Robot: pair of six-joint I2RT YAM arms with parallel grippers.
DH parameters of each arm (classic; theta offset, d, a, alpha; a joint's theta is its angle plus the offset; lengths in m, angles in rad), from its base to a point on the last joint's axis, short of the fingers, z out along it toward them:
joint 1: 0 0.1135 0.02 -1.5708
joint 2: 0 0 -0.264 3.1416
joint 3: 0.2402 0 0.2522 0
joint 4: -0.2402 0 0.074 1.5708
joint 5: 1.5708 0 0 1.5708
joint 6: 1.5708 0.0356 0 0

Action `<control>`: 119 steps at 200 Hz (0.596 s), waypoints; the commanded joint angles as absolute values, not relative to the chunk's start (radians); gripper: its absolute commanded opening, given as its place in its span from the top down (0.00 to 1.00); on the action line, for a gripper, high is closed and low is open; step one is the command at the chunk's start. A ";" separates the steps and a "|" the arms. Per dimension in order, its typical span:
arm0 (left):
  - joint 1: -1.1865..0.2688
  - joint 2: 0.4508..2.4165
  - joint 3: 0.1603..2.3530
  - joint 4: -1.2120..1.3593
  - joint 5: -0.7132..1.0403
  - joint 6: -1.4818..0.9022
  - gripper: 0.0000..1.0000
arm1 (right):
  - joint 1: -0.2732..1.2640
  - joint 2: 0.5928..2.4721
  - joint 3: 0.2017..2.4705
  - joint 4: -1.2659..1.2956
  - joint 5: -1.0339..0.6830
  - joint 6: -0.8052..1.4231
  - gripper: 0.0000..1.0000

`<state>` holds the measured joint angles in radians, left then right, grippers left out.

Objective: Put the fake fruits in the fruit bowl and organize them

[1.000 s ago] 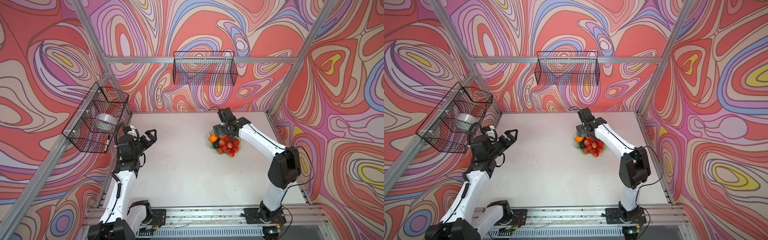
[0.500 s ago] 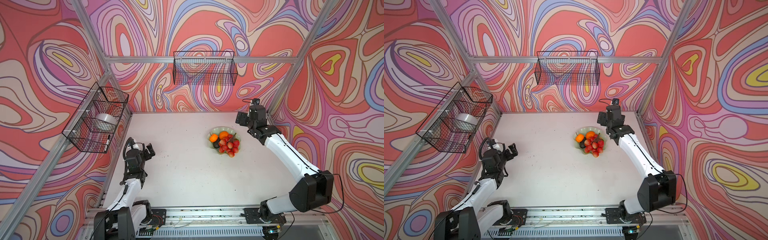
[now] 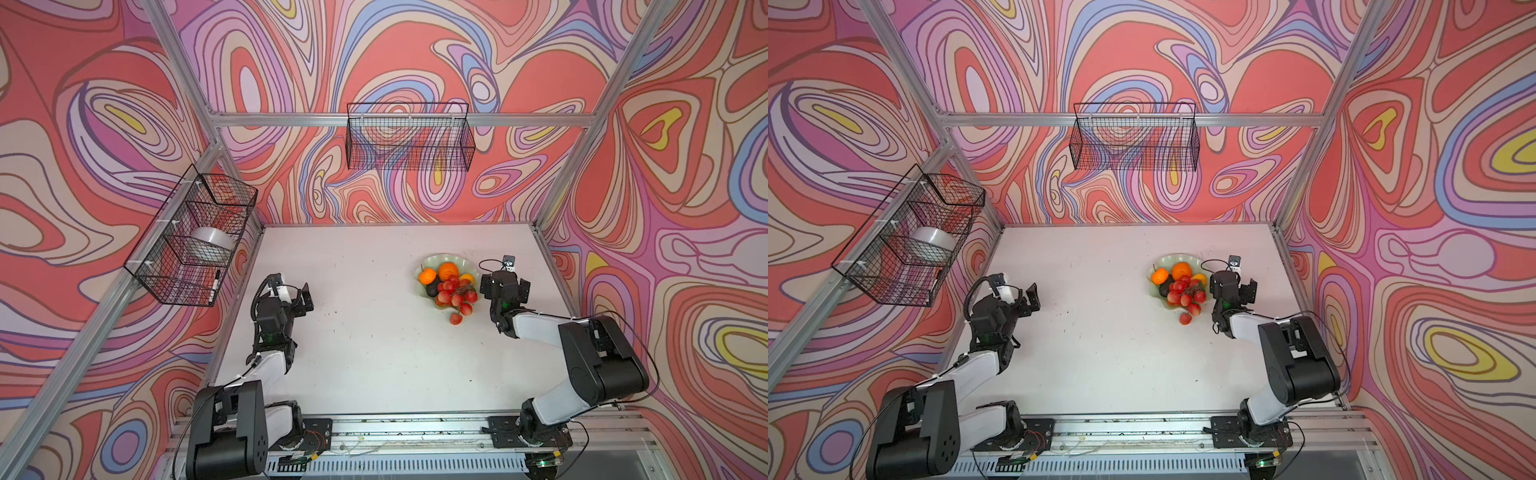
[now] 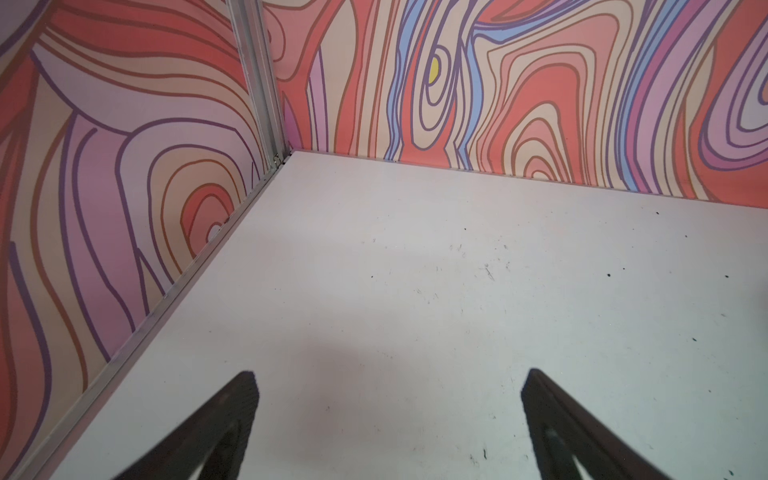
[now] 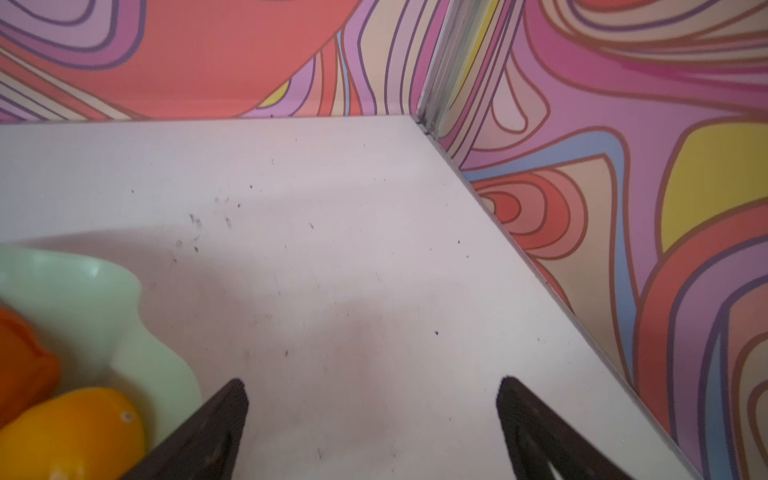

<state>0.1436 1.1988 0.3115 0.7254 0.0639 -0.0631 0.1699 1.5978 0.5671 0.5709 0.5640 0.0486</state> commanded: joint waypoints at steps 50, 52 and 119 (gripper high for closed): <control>0.089 1.171 0.284 0.777 0.031 -0.013 0.00 | 0.110 1.668 0.484 0.919 0.436 0.021 0.02; 0.085 1.168 0.282 0.778 0.028 -0.012 0.00 | 0.109 1.668 0.486 0.911 0.435 0.024 0.02; 0.027 1.304 0.152 1.097 -0.006 -0.050 0.00 | 0.109 1.676 0.512 0.875 0.438 0.021 0.01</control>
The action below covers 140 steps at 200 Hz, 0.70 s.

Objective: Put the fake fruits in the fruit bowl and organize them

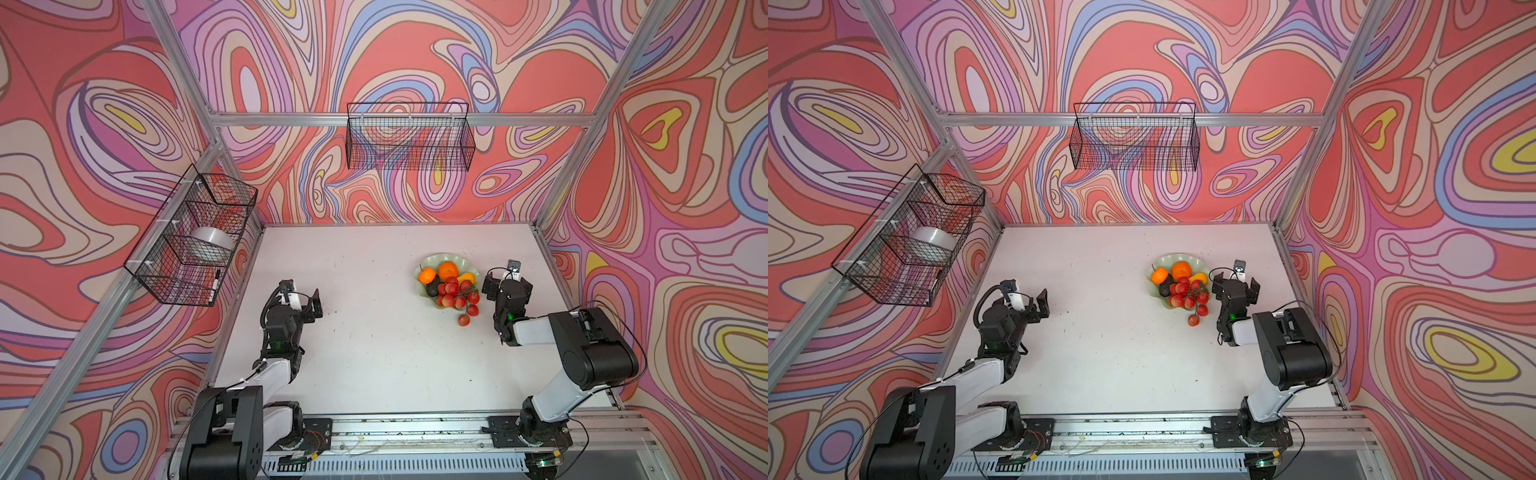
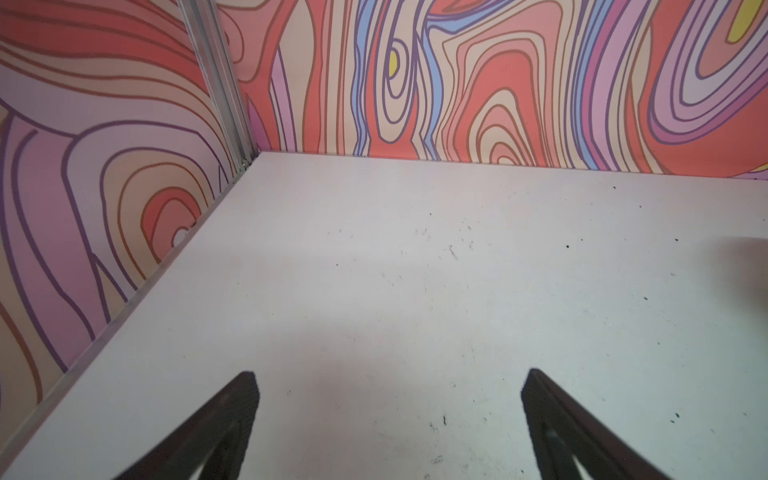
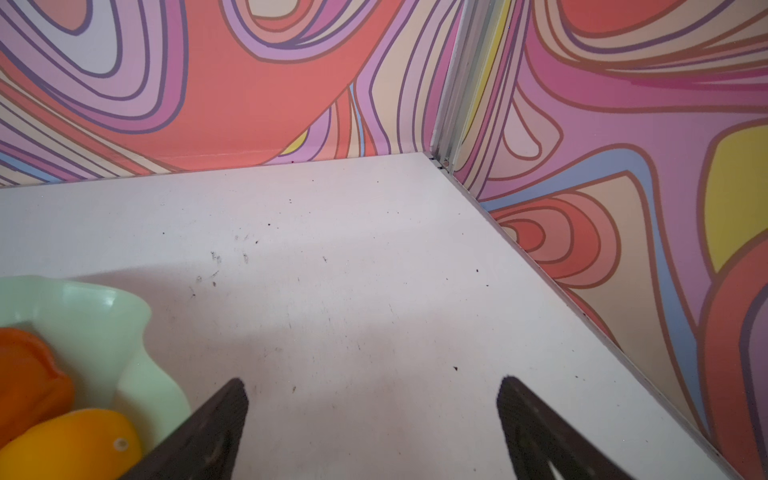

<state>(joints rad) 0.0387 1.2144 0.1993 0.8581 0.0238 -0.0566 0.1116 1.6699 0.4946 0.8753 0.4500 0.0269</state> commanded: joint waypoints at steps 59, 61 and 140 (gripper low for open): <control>0.025 1.577 0.163 1.338 -0.046 -0.063 0.00 | 0.109 1.692 0.560 0.800 0.444 0.021 0.02; 0.025 1.566 0.169 1.312 -0.044 -0.065 0.00 | 0.110 1.693 0.564 0.795 0.446 0.020 0.02; 0.025 1.529 0.273 1.065 -0.043 -0.063 0.00 | 0.109 1.674 0.503 0.895 0.472 0.023 0.01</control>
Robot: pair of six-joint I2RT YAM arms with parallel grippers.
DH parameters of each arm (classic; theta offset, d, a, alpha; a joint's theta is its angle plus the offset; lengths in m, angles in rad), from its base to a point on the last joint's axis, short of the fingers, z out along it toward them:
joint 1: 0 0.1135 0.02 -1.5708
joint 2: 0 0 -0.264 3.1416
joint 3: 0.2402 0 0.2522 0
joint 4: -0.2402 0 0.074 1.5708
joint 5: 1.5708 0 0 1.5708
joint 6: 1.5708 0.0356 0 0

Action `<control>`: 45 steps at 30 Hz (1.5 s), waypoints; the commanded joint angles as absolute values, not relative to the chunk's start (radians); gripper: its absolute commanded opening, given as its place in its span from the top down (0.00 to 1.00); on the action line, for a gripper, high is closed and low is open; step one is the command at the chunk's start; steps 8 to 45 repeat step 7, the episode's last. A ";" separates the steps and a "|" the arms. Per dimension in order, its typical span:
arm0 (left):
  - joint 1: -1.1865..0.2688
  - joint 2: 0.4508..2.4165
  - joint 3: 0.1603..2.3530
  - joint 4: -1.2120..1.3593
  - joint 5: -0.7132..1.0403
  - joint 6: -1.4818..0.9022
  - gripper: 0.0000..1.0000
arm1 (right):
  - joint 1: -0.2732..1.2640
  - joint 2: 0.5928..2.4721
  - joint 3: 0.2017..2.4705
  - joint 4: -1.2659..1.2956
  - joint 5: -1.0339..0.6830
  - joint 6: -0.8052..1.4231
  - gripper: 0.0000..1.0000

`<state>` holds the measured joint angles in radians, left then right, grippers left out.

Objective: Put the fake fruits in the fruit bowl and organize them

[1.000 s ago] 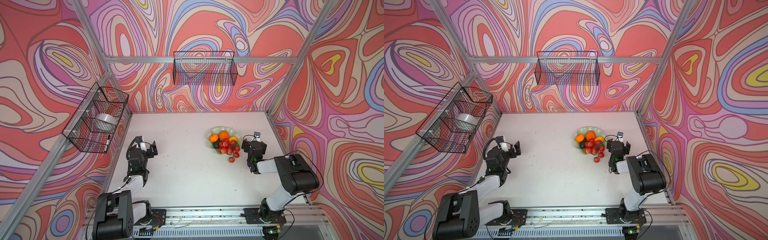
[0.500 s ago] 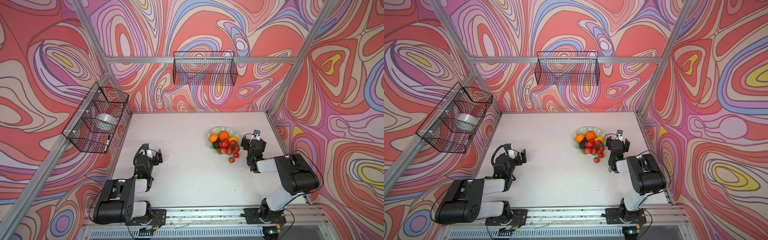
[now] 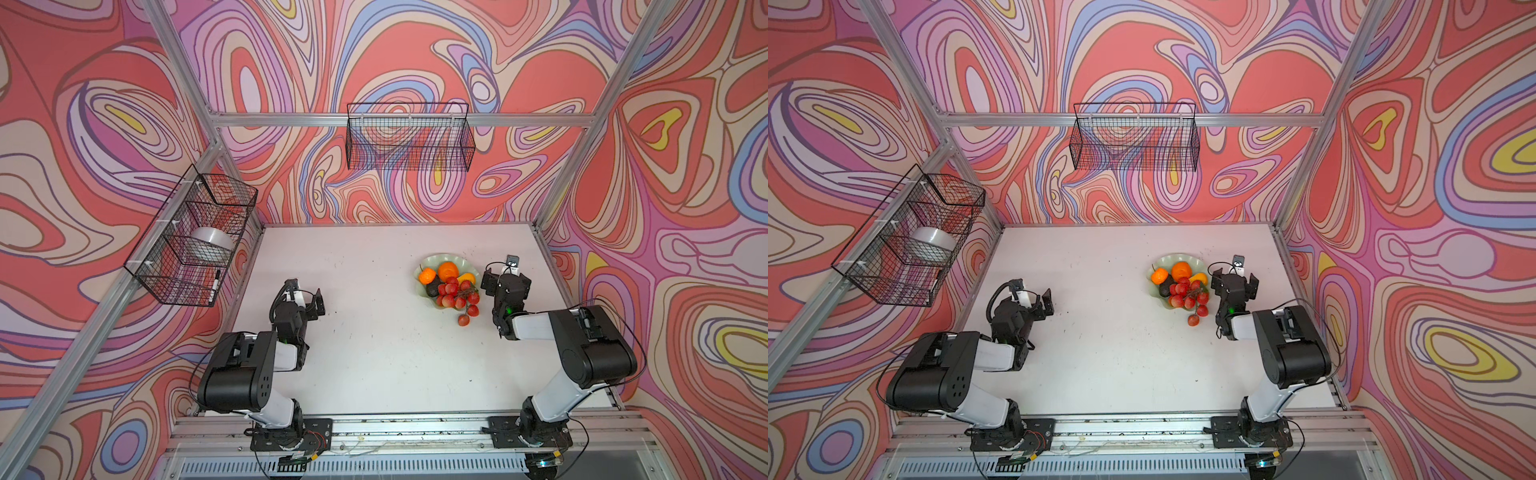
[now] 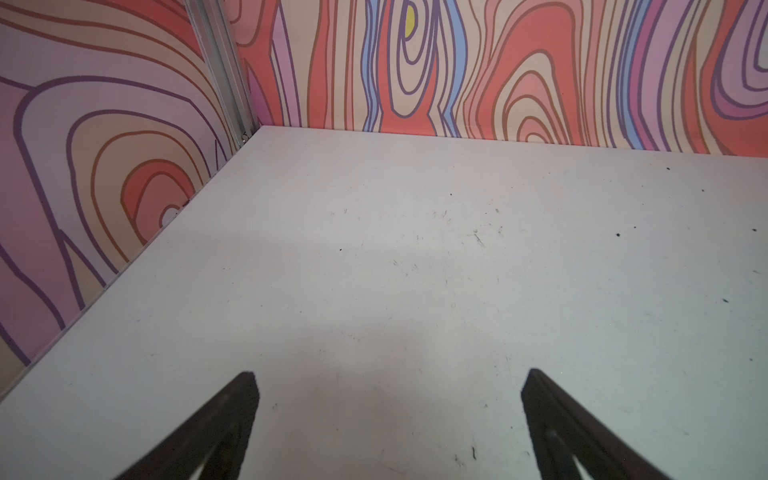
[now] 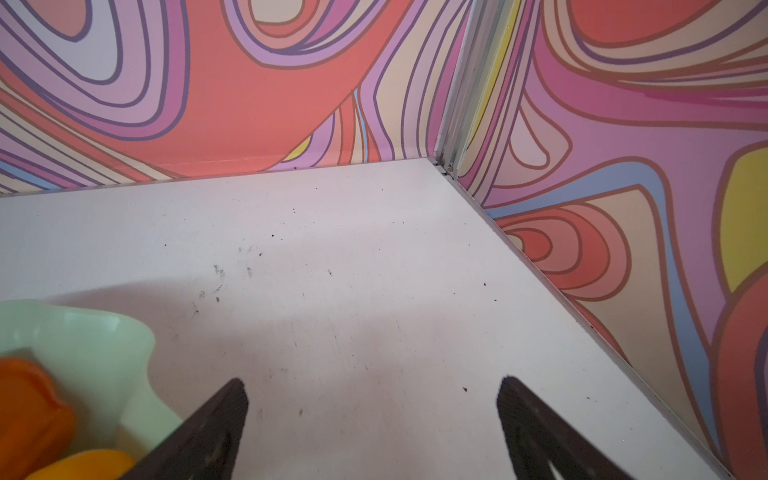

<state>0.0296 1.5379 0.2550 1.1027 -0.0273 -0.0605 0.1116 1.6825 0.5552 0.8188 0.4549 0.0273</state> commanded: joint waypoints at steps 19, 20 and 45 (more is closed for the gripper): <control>0.025 1.530 0.285 1.044 -0.085 -0.079 0.00 | 0.110 1.668 0.484 0.918 0.449 0.023 0.02; 0.025 1.530 0.285 1.044 -0.085 -0.079 0.00 | 0.110 1.668 0.484 0.918 0.449 0.023 0.02; 0.025 1.530 0.285 1.044 -0.085 -0.079 0.00 | 0.110 1.668 0.484 0.918 0.449 0.023 0.02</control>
